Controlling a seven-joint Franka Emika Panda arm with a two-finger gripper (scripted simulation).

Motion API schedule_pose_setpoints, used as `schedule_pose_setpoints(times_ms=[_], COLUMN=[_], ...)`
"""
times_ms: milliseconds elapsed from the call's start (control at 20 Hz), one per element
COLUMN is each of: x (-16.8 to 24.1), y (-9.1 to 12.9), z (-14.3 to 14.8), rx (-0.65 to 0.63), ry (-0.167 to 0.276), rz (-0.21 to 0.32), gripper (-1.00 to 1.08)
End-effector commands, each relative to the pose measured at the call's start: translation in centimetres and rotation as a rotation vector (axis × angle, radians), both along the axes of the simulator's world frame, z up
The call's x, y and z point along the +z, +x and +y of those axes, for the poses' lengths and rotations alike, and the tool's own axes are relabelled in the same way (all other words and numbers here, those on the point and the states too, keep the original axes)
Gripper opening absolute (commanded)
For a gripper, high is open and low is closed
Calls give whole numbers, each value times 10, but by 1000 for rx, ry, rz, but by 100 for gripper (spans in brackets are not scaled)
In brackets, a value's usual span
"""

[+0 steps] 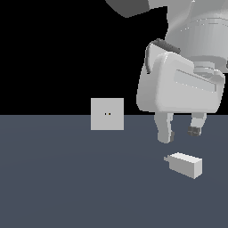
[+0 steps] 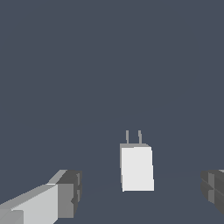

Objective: Plug the charger into the wall socket.

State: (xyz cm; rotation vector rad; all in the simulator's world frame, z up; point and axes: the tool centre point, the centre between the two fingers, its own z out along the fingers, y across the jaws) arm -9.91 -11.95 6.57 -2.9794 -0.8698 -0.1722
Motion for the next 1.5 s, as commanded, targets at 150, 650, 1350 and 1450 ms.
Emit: schedule_pose_setpoints(times_ms=[150,650,1350,1450], x=[-3,-16,-54,-54], y=[-1,-1,-1,-1], z=[-5,-5,-6,-6], rx=[20,19,21,21], ry=[2,2,2,2], rz=[-5,-4,-4,-4], gripper=[100,100,-100,-100])
